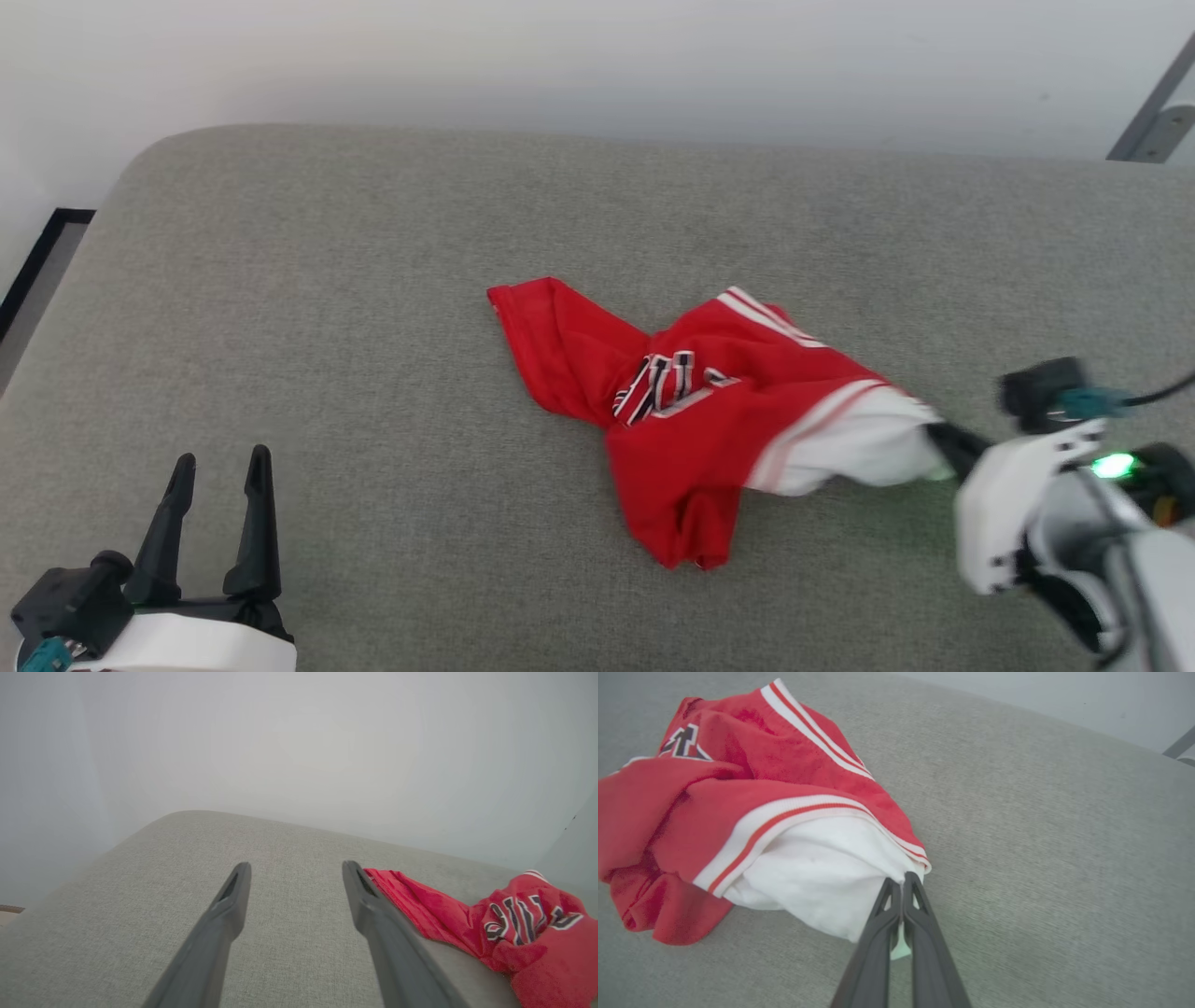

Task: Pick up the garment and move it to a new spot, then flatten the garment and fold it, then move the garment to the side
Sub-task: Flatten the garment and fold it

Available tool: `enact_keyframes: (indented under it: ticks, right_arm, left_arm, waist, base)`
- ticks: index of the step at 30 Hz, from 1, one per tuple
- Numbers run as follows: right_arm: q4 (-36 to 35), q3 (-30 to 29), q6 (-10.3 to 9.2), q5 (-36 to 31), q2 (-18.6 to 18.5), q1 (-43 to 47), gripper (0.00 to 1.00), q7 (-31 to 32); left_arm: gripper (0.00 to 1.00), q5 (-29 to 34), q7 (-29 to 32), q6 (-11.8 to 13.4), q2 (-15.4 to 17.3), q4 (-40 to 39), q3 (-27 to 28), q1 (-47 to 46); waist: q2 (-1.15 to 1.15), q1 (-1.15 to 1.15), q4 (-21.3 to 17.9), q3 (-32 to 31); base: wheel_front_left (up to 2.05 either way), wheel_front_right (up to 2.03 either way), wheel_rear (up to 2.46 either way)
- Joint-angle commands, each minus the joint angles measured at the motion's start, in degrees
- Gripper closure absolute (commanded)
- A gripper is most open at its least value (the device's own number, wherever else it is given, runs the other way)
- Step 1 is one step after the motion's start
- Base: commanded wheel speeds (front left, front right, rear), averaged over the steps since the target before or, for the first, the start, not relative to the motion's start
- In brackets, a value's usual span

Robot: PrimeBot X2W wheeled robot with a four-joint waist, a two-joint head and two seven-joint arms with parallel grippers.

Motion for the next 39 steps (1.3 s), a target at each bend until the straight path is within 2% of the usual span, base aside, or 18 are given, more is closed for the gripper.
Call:
enact_keyframes:
  ticks: [1, 6, 11, 15, 18, 21, 22, 23, 24, 25, 26, 31, 39]
  right_arm:
    - [-1.25, -1.7, -0.04, -0.39, -0.72, 1.08, 1.0, 0.93]
    - [-4.7, -10.52, -0.04, -1.55, -3.63, 5.04, 1.0, 5.23]
    - [-2.12, -17.6, -0.04, -1.71, -5.0, 7.97, 1.0, 8.32]
    - [3.03, -19.96, -0.04, -1.47, -4.53, 7.82, 1.0, 7.3]
    - [9.23, -19.95, -0.04, -0.87, -3.32, 5.87, 1.0, 6.22]
    - [11.6, -19.38, -0.04, -0.8, -2.58, 5.01, 1.0, 5.81]
    - [12.4, -19.01, -0.03, -0.81, -2.26, 4.32, 0.93, 5.38]
    - [13.0, -18.57, -0.03, -0.79, -2.08, 3.69, 0.69, 4.94]
    - [13.51, -18.15, -0.03, -0.78, -2.0, 3.1, 0.55, 4.7]
    - [13.83, -17.78, -0.03, -0.8, -2.01, 2.61, 0.14, 4.5]
    - [13.92, -17.43, -0.03, -0.74, -2.0, 2.11, 0.0, 4.32]
    - [11.48, -16.27, -0.04, 0.36, -2.47, 0.31, 0.0, 2.54]
    - [2.48, -15.94, -0.04, 0.5, 0.29, 0.25, 0.0, -1.52]
  left_arm:
    - [0.0, -0.15, -0.31, -0.16, 0.11, -0.21, 0.21, 0.5]
    - [0.0, -0.2, -0.31, -0.16, 0.01, -0.36, 0.0, 0.06]
    - [0.0, -0.42, -0.31, -0.16, 0.24, -0.23, -0.54, -0.86]
    - [0.0, -0.57, -0.31, -0.16, 0.61, 0.07, -0.99, -1.64]
    - [0.0, -0.68, -0.31, -0.16, 1.17, 0.53, -1.78, -2.6]
    - [0.0, -0.68, -0.31, -0.16, 1.76, 0.78, -2.49, -3.04]
    - [0.0, -0.93, -0.31, -0.16, 2.15, 0.94, -2.93, -3.29]
    - [0.0, -1.15, -0.31, -0.16, 2.6, 1.02, -3.26, -3.67]
    - [0.0, -1.44, -0.31, -0.16, 3.07, 1.1, -3.56, -3.96]
    - [0.0, -1.85, -0.31, -0.16, 3.55, 1.06, -4.15, -4.15]
    - [0.0, -2.2, -0.31, -0.16, 4.12, 1.08, -4.86, -4.22]
    - [0.0, -5.02, 1.99, -0.16, 7.4, 0.7, -9.33, -5.69]
    - [0.0, -8.97, 11.75, -0.16, 10.84, -2.82, -15.11, -7.35]
  waist:
    - [0.0, 0.0, -0.5, 0.02]
    - [0.0, 0.0, -1.09, 0.57]
    - [0.0, 0.0, -1.11, 1.34]
    - [0.0, 0.0, -0.85, 2.02]
    - [0.0, 0.0, -0.63, 2.63]
    - [0.0, 0.0, -0.61, 2.78]
    - [0.0, 0.0, -0.72, 2.85]
    - [0.0, 0.0, -0.88, 2.92]
    - [0.0, 0.0, -1.1, 2.94]
    - [0.0, 0.0, -1.4, 2.91]
    - [0.0, 0.0, -1.76, 2.86]
    - [0.0, 0.0, -4.17, 2.46]
    - [0.0, 0.0, -9.46, 1.8]
  base:
    - [0.0, 0.0, 0.0]
    - [0.0, 0.0, 0.0]
    - [0.0, 0.0, 0.0]
    - [0.0, 0.0, 0.0]
    - [0.0, 0.0, 0.0]
    - [0.0, 0.0, 0.0]
    - [0.0, 0.0, 0.0]
    - [0.0, 0.0, 0.0]
    - [0.0, 0.0, 0.0]
    - [0.0, 0.0, 0.0]
    - [0.0, 0.0, 0.0]
    - [0.0, 0.0, 0.0]
    - [0.0, 0.0, 0.0]
